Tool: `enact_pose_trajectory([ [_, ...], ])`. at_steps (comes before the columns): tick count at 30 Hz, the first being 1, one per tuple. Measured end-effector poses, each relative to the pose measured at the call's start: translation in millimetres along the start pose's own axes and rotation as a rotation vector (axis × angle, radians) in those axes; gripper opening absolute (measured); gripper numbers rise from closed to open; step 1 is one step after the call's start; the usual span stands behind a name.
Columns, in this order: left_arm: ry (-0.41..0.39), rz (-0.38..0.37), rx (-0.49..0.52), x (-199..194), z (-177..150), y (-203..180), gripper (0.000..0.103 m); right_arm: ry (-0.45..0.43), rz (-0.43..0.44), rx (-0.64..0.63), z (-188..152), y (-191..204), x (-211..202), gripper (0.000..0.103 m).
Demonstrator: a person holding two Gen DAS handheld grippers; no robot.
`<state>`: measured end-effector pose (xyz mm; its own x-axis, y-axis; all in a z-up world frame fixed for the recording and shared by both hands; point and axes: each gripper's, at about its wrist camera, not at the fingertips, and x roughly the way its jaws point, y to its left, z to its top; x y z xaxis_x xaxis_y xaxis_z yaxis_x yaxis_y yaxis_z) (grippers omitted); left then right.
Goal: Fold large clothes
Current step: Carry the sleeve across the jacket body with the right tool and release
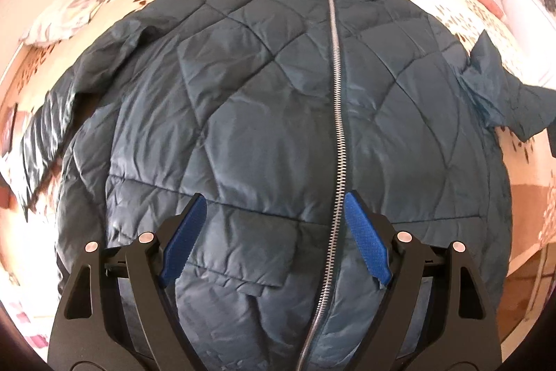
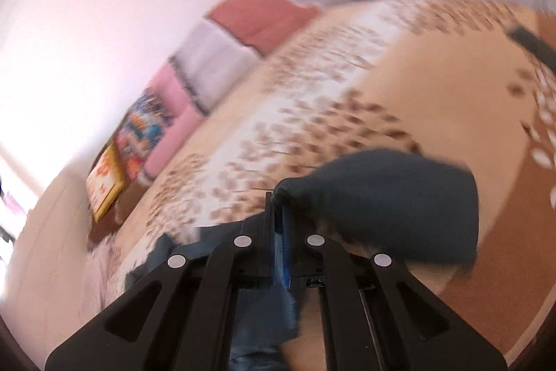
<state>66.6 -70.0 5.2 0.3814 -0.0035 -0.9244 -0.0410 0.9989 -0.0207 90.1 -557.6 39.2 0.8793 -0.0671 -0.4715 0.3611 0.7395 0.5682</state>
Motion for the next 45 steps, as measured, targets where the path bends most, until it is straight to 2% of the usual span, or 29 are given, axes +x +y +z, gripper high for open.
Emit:
enact_pose_trajectory([
  [4, 0.006, -0.017, -0.062, 0, -1, 16, 0.081, 0.009, 0.106, -0.153, -9, 66, -9, 0.004],
  [8, 0.008, -0.03, -0.15, 0, -3, 39, 0.081, 0.06, 0.212, -0.27, -32, 124, -10, 0.004],
  [12, 0.005, -0.035, -0.239, 2, -10, 64, 0.081, 0.139, 0.313, -0.388, -70, 185, -6, 0.004],
  [18, -0.028, -0.005, -0.268, -1, -18, 91, 0.081, 0.272, 0.404, -0.528, -137, 243, 9, 0.004],
  [24, -0.039, -0.001, -0.274, 0, -23, 111, 0.081, 0.406, 0.405, -0.632, -211, 277, 32, 0.004],
  [29, -0.031, -0.017, -0.276, 4, -27, 122, 0.081, 0.494, 0.322, -0.733, -268, 284, 62, 0.004],
  [32, -0.032, -0.021, -0.25, 5, -26, 122, 0.081, 0.604, 0.278, -0.754, -294, 278, 87, 0.004],
  [34, -0.045, -0.022, -0.216, 3, -24, 121, 0.081, 0.696, 0.275, -0.713, -302, 271, 99, 0.005],
  [35, -0.054, -0.015, -0.192, 2, -22, 120, 0.081, 0.726, 0.283, -0.688, -303, 268, 101, 0.008],
  [36, -0.065, -0.006, -0.173, 1, -20, 119, 0.081, 0.763, 0.304, -0.653, -303, 264, 102, 0.022],
  [37, -0.073, -0.004, -0.162, 0, -19, 118, 0.081, 0.786, 0.336, -0.622, -301, 261, 100, 0.042],
  [38, -0.087, -0.003, -0.148, -2, -16, 117, 0.081, 0.789, 0.356, -0.608, -298, 259, 96, 0.051],
  [39, -0.097, -0.003, -0.139, -4, -14, 116, 0.081, 0.767, 0.362, -0.616, -294, 258, 89, 0.066],
  [40, -0.107, -0.006, -0.13, -6, -11, 115, 0.081, 0.74, 0.36, -0.636, -290, 257, 81, 0.072],
  [45, -0.181, -0.033, -0.03, -19, 11, 95, 0.081, 0.711, 0.292, -0.715, -275, 243, 56, 0.073],
])
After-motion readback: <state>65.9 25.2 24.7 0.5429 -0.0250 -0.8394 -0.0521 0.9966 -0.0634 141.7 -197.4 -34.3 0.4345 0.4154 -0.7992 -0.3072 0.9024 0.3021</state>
